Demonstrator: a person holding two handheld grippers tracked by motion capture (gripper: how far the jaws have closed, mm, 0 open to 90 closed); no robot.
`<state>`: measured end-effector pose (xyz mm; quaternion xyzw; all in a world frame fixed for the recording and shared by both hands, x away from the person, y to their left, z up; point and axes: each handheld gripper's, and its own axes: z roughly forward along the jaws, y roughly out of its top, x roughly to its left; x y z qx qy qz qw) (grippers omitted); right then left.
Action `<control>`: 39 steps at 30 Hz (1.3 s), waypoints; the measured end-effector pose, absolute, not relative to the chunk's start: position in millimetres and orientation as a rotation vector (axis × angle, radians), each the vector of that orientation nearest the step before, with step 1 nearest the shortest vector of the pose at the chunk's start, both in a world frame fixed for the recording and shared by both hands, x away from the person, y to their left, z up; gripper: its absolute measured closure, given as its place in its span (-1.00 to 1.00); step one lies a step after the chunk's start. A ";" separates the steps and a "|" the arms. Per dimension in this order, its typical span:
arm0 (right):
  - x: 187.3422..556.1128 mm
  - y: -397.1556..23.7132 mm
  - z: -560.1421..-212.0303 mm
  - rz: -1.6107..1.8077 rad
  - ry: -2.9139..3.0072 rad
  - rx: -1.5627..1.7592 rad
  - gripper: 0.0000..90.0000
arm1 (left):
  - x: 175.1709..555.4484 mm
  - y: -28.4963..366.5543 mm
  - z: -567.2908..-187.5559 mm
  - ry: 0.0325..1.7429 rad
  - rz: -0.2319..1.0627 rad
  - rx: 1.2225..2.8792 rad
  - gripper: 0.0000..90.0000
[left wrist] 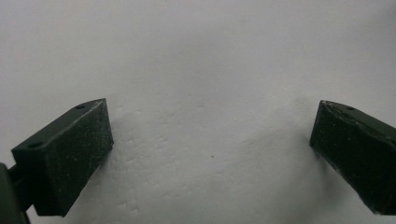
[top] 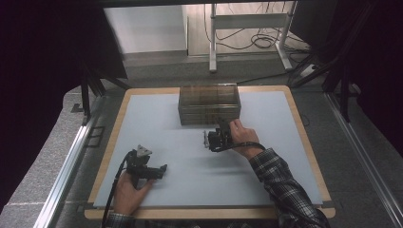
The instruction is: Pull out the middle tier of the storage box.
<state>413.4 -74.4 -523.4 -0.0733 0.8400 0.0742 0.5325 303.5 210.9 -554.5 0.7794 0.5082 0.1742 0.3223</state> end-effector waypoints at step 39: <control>435.6 -56.6 -538.0 0.095 1.878 -0.205 0.71 | 303.5 210.9 -554.5 1.334 0.458 2.046 -1.00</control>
